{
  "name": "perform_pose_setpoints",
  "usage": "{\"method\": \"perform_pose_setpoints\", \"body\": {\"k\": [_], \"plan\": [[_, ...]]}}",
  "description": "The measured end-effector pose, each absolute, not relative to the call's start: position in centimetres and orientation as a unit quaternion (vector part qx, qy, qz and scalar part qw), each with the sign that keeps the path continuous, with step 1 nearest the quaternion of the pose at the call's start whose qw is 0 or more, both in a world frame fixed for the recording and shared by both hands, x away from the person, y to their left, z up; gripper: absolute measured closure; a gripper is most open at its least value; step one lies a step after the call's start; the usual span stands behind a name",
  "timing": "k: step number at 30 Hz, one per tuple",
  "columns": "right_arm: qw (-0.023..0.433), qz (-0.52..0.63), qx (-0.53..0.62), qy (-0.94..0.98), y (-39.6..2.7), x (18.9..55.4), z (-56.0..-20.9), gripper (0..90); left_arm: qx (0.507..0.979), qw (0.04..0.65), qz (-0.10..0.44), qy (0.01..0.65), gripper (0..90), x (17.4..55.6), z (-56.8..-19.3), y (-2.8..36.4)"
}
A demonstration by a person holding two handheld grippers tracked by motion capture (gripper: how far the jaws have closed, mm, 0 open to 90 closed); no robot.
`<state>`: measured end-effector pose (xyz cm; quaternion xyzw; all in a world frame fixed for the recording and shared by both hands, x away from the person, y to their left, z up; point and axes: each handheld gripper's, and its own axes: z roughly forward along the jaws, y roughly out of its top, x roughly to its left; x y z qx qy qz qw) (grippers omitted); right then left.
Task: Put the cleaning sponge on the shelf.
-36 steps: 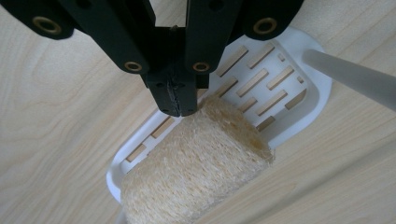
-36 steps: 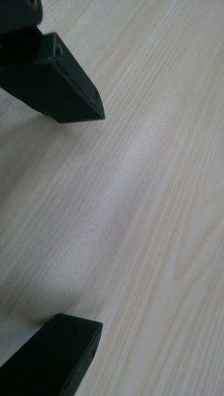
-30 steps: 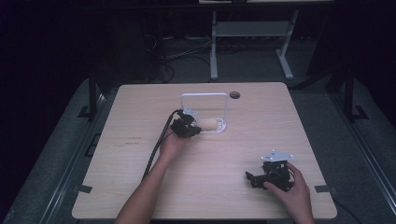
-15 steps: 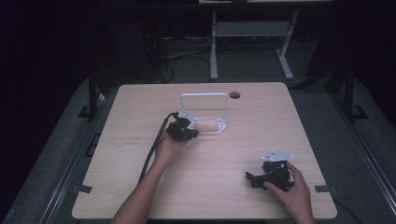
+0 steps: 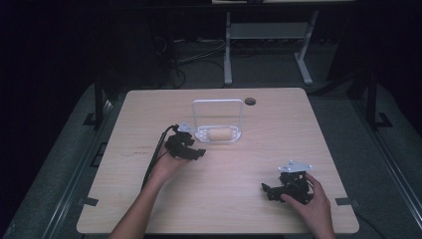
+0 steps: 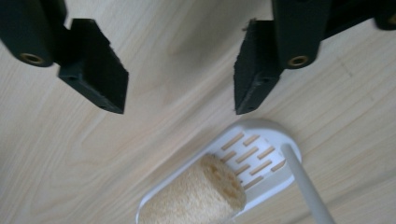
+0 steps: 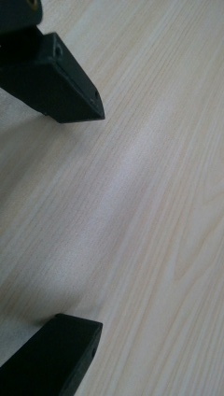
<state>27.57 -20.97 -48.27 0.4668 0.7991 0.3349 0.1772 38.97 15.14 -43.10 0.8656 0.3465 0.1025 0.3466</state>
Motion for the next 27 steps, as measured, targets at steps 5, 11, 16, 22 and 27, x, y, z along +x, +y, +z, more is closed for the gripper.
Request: {"method": "perform_pose_setpoints", "body": {"k": [5, 11, 16, 22, 27], "plan": [[0.177, 0.335, 0.466, 0.8, -21.0, 27.6, -48.3, 1.0, 0.867, 0.342, 0.119, 0.342, 23.2, 37.8, -43.2, 16.2], [0.177, 0.335, 0.466, 0.799, -21.0, 27.6, -48.3, 1.0, 0.863, 0.344, 0.13, 0.346, 15.7, 36.5, -43.3, 17.8], [0.177, 0.335, 0.466, 0.799, -21.0, 27.6, -48.3, 0.9, 0.855, 0.354, 0.142, 0.352, 14.8, 35.1, -43.3, 19.7], [0.178, 0.335, 0.466, 0.799, -21.0, 27.6, -48.3, 1.0, 0.844, 0.363, 0.156, 0.362, 14.8, 33.2, -43.2, 21.8], [0.177, 0.335, 0.466, 0.799, -21.0, 27.6, -48.3, 1.0, 0.838, 0.368, 0.163, 0.368, 14.8, 31.8, -43.3, 23.1]]}}
